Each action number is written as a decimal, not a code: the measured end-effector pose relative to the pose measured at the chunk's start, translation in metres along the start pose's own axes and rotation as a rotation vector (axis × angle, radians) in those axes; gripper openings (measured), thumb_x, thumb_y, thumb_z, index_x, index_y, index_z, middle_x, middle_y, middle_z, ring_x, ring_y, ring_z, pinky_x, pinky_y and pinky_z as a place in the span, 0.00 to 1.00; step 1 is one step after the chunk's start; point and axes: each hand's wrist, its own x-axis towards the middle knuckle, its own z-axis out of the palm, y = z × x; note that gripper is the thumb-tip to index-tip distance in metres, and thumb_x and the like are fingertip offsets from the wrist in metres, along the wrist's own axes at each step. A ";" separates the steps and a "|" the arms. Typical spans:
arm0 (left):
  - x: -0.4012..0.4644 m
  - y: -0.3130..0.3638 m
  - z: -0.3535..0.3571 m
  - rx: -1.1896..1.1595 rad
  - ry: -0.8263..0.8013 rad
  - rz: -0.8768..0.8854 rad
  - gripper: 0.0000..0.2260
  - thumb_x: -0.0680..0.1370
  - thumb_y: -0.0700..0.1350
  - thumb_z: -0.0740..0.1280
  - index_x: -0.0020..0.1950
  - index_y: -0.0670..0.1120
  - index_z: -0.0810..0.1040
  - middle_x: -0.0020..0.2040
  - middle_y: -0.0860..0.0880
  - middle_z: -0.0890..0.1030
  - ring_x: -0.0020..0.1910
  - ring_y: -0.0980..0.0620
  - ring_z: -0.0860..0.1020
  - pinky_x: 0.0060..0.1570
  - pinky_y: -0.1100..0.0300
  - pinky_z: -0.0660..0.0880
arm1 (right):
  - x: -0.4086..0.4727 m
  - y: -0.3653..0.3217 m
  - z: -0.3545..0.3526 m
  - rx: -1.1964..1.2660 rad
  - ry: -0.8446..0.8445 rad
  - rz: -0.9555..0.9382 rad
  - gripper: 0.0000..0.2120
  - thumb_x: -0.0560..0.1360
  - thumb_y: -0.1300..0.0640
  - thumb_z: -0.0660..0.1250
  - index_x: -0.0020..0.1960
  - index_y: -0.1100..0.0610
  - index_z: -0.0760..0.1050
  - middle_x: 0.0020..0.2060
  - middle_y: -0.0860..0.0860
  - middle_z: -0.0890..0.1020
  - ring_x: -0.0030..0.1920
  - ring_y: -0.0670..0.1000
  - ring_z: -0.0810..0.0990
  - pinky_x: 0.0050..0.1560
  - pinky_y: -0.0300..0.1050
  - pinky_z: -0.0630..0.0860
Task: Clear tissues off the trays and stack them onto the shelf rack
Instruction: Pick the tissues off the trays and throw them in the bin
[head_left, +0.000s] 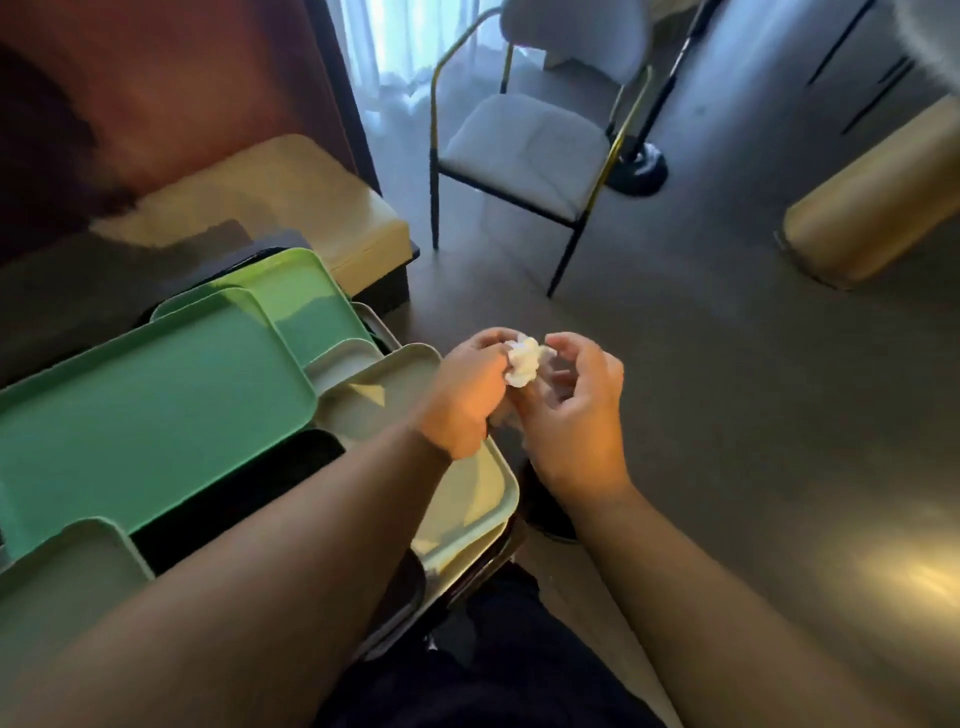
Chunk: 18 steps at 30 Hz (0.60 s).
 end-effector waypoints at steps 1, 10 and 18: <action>-0.003 -0.005 0.017 0.004 0.023 -0.036 0.13 0.83 0.38 0.59 0.46 0.51 0.79 0.37 0.48 0.81 0.32 0.54 0.77 0.32 0.59 0.72 | 0.000 0.010 -0.013 0.026 0.016 0.043 0.26 0.76 0.51 0.73 0.71 0.47 0.69 0.64 0.46 0.65 0.55 0.30 0.73 0.51 0.32 0.79; 0.031 -0.076 0.147 0.158 -0.145 -0.204 0.25 0.83 0.39 0.60 0.80 0.49 0.60 0.63 0.51 0.71 0.60 0.55 0.72 0.61 0.63 0.67 | 0.029 0.126 -0.089 0.155 -0.044 0.379 0.07 0.81 0.60 0.60 0.45 0.54 0.74 0.37 0.48 0.75 0.36 0.43 0.71 0.37 0.40 0.70; 0.103 -0.182 0.183 0.429 -0.059 -0.374 0.06 0.79 0.53 0.66 0.54 0.54 0.79 0.49 0.52 0.83 0.49 0.54 0.81 0.57 0.52 0.79 | 0.064 0.259 -0.109 0.203 -0.014 0.712 0.10 0.77 0.59 0.57 0.37 0.57 0.66 0.30 0.50 0.67 0.29 0.48 0.66 0.25 0.37 0.66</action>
